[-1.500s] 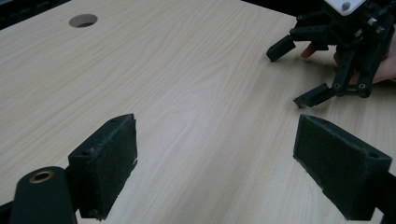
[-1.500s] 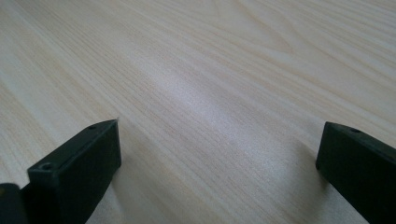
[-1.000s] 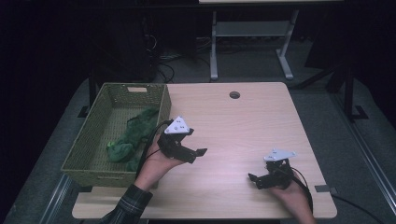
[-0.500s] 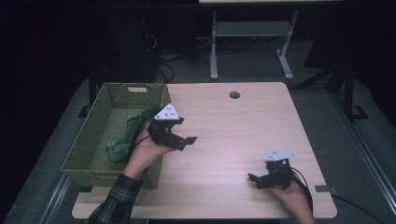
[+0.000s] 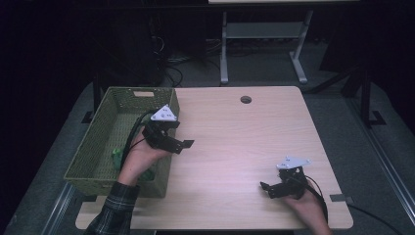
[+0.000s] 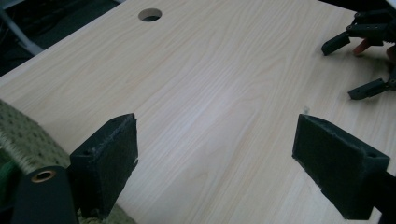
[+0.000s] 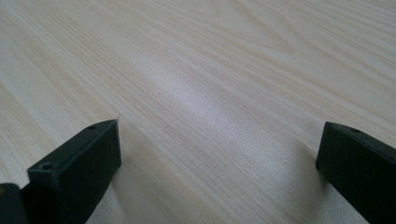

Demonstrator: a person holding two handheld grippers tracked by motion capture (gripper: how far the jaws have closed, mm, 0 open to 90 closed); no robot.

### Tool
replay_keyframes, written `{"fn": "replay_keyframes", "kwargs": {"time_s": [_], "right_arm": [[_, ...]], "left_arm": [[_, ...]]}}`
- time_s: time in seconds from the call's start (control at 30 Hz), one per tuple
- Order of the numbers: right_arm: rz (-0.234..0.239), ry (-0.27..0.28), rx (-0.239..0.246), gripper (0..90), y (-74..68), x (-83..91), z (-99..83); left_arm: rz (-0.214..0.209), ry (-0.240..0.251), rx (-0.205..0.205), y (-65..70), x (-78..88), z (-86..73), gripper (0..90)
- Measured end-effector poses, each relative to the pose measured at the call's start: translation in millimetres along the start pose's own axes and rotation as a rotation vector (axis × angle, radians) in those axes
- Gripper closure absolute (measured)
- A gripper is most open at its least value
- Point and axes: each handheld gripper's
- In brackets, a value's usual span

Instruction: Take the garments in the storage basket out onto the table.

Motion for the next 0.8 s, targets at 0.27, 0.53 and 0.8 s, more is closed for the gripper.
{"fn": "replay_keyframes", "kwargs": {"time_s": [0.27,0.53,0.8], "right_arm": [[0.0,-0.001,0.0,0.0,0.0,0.1,0.0],[-0.004,0.003,0.002,0.0,0.1,0.2,-0.6],[-0.004,0.002,0.003,0.0,0.2,0.4,-0.8]], "left_arm": [[0.02,-0.025,0.019,-9.0,9.2,-10.4,13.8],[0.036,-0.044,0.051,-18.3,17.3,-24.9,14.1],[0.055,-0.054,0.089,-29.8,31.5,-38.9,15.5]]}}
Point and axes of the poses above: each handheld gripper's, and its own axes: x roughly backward along the jaws, z roughly out of its top, y roughly to its right, and after that the axes turned 14 degrees about -y, right-handed
